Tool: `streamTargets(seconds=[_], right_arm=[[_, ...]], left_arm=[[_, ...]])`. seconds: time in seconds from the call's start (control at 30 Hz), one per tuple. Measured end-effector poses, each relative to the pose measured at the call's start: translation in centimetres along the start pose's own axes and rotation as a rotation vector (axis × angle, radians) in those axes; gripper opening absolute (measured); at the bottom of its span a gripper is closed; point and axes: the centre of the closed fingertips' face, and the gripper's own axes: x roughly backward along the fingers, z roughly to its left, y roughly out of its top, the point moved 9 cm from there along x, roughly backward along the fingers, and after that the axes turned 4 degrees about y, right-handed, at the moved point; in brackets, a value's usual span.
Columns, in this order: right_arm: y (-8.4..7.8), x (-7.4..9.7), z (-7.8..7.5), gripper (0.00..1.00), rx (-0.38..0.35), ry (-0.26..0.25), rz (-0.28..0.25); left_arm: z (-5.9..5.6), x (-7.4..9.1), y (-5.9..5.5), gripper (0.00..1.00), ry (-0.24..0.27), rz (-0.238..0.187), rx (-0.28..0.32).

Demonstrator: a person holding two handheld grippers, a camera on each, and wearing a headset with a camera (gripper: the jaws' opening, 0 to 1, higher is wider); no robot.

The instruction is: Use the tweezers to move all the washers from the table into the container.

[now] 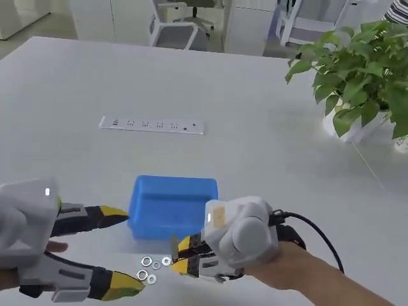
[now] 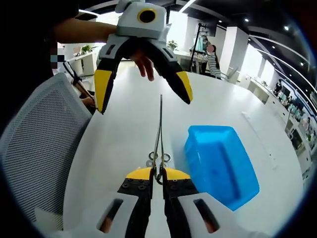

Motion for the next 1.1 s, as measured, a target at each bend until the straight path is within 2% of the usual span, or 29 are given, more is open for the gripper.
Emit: streamTargets(seconds=[0.23, 0.4, 0.73, 1.1], right_arm=[[1.1, 0.8, -1.1, 0.08, 0.023, -0.010, -0.013], [1.6, 1.3, -2.1, 0.08, 0.032, -0.024, -0.028], [2.0, 2.2, -4.4, 0.08, 0.026, -0.058, -0.054], [1.6, 1.8, -7.0, 0.08, 0.012, -0.073, -0.083]], left_arm=[[0.1, 0.8, -0.5, 0.82, 0.071, -0.029, 0.046], [0.3, 1.1, -0.7, 0.87, 0.110, -0.046, 0.057], [0.0, 0.9, -1.1, 0.99, 0.144, -0.056, 0.088], [-0.4, 1.4, -1.4, 0.99, 0.155, -0.052, 0.099]])
